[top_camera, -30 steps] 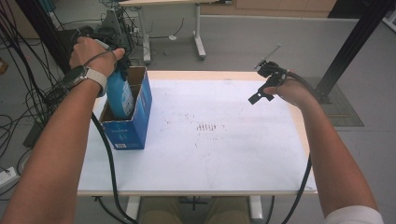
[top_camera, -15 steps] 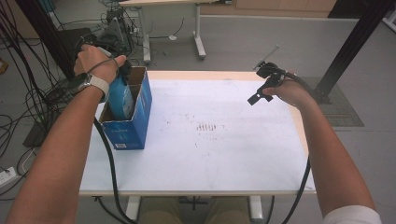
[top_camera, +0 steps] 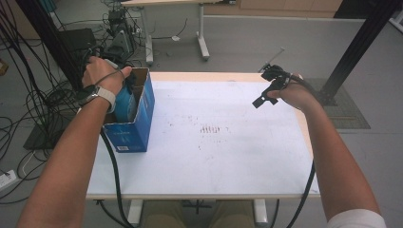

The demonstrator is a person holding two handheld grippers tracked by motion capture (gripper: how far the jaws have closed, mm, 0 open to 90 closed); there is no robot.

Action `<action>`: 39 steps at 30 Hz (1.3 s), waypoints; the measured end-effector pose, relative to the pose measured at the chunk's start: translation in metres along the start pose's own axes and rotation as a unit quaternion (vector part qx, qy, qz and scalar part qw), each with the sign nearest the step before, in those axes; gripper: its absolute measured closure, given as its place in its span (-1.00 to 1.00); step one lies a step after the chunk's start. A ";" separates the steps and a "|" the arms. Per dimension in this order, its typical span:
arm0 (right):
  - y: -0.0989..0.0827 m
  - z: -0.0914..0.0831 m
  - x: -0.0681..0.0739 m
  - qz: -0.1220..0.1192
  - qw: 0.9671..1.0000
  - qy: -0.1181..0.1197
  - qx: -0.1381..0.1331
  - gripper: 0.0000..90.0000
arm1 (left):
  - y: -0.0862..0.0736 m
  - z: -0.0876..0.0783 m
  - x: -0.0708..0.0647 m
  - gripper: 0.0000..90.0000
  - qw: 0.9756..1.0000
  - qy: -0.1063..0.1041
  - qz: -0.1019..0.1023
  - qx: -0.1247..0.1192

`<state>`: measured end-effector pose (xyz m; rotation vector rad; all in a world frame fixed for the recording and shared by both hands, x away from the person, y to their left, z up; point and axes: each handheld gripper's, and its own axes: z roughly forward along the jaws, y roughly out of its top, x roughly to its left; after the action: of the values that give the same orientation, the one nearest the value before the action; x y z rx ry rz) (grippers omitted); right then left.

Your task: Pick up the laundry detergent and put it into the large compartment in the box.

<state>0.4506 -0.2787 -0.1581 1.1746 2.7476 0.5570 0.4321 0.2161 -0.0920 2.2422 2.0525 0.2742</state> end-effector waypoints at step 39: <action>-0.006 0.003 -0.003 0.006 1.000 0.002 0.000 -0.76 | -0.006 0.043 -0.003 -0.18 1.000 0.003 0.003 -0.003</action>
<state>0.4497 -0.2841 -0.1629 1.1913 2.7456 0.5604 0.4340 0.2164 -0.1354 2.2477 2.0445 0.2869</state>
